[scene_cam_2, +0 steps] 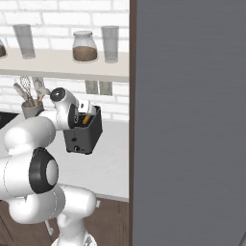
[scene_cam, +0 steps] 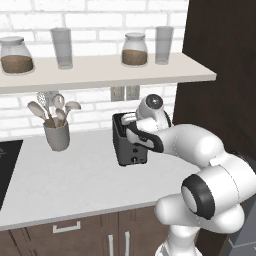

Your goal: Start the toaster. Once the lever pops up, take the bread to the plate on the dining counter.

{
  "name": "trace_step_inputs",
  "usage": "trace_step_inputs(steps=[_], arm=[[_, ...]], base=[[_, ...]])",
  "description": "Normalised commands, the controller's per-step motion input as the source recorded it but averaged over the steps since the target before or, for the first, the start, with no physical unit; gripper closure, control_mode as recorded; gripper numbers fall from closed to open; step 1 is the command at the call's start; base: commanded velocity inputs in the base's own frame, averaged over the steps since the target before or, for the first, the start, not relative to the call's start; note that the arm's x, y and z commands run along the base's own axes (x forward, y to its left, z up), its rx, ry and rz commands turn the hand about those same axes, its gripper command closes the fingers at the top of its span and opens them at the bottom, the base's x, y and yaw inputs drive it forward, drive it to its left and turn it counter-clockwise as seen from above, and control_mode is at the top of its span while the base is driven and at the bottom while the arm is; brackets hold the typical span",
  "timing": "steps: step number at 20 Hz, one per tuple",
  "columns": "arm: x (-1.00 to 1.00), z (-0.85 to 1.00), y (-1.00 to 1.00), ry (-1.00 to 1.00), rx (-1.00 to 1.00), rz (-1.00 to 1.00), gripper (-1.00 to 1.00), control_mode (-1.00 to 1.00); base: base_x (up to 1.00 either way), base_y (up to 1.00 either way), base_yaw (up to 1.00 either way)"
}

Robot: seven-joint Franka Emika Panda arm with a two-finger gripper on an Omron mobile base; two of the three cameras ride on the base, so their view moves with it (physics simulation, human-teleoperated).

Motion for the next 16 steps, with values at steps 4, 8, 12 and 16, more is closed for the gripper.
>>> trace_step_inputs(steps=[4, 8, 12, 16], arm=[[0.0, 0.0, 0.0, 0.0, 0.0, 0.0, -1.0, -1.0], [0.0, 0.0, 0.0, 0.0, 0.0, 0.0, -1.0, -1.0], [0.0, 0.0, 0.0, 0.0, 0.0, 0.0, -1.0, -1.0], [0.0, 0.0, 0.0, 0.0, 0.0, 0.0, -1.0, -1.0]], base=[[0.0, 0.0, 0.0], [0.0, 0.0, 0.0], [0.0, 0.0, 0.0], [0.0, 0.0, 0.0]])
